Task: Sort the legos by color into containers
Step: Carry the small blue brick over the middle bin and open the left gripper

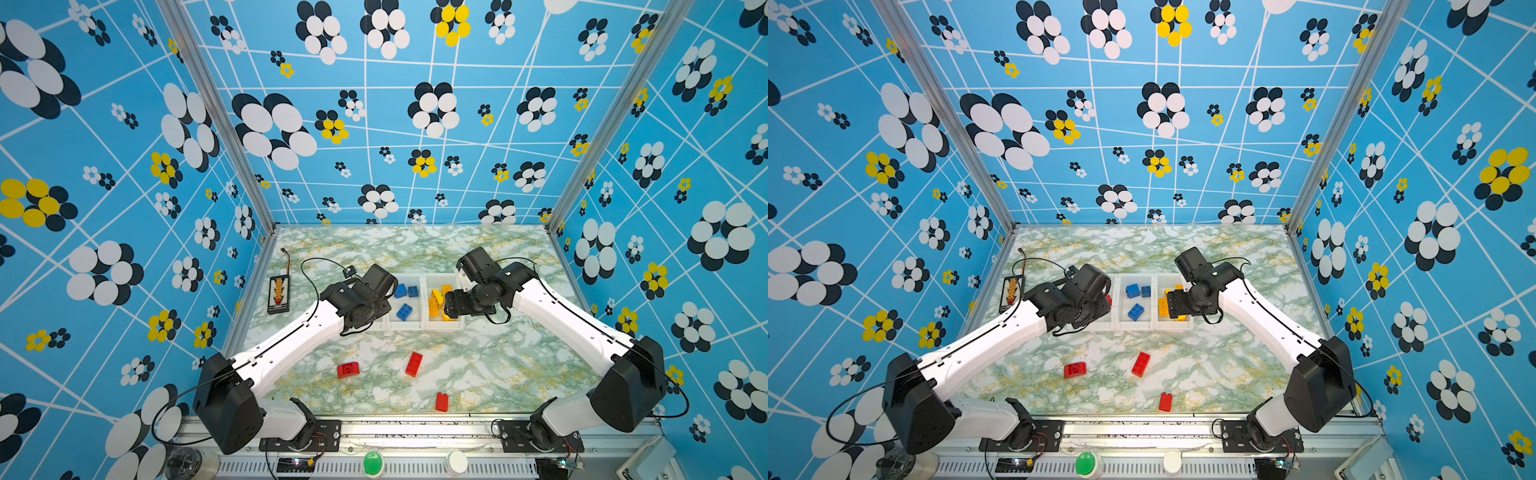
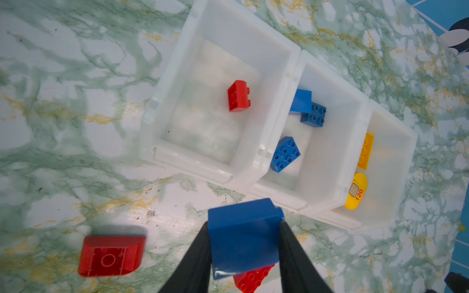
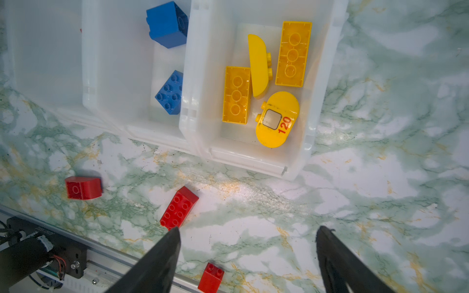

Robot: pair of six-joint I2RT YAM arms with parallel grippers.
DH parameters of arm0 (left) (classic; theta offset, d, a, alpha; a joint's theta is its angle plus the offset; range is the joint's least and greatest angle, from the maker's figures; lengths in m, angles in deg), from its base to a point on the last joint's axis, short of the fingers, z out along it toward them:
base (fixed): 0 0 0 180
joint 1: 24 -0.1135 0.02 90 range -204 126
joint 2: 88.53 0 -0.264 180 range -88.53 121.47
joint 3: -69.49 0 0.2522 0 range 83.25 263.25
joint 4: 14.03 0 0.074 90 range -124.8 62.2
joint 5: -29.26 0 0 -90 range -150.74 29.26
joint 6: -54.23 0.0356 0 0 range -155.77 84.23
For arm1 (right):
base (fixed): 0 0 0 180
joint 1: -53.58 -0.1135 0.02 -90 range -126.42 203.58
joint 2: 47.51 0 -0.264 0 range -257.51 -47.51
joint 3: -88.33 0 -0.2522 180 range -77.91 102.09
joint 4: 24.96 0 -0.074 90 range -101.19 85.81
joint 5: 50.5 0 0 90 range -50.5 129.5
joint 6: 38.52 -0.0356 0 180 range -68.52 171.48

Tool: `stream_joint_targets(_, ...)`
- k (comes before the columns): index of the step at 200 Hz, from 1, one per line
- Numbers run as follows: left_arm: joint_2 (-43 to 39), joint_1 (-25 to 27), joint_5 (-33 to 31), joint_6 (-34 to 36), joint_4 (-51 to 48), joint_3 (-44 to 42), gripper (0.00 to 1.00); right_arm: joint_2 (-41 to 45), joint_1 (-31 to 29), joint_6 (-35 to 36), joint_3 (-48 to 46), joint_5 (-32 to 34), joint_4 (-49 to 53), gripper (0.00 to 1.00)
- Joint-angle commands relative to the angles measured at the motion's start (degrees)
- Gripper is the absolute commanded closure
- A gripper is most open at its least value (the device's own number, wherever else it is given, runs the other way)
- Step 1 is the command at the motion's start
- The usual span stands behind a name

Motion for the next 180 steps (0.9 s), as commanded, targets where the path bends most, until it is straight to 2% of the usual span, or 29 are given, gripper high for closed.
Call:
stream_joint_targets(1, 5.36, 0.19, 0.88, 5.12, 1.82, 4.99, 0.67, 2.42, 0.98, -0.19, -1.28, -0.29, 0.1, 0.15)
stream_joint_targets(61, 20.78, -0.13, 5.57, 10.5, 3.96, 16.49, 0.67, 7.03, 2.85, -1.48, -5.29, 0.52, 0.86, 0.14)
stream_joint_targets(96, 26.99, -1.11, 6.75, 12.39, 3.89, 20.86, 0.67, 9.68, 3.37, -2.38, -7.33, 1.0, 1.45, 0.13)
stream_joint_targets(151, 31.84, -2.97, 7.84, 14.17, 3.6, 23.55, 0.67, 12.55, 3.65, -3.64, -9.47, 1.79, 2.38, 0.12)
stream_joint_targets(180, 32.37, -3.37, 7.75, 14.43, 3.21, 23.51, 0.62, 13.24, 3.73, -4.1, -9.94, 1.92, 2.6, 0.12)
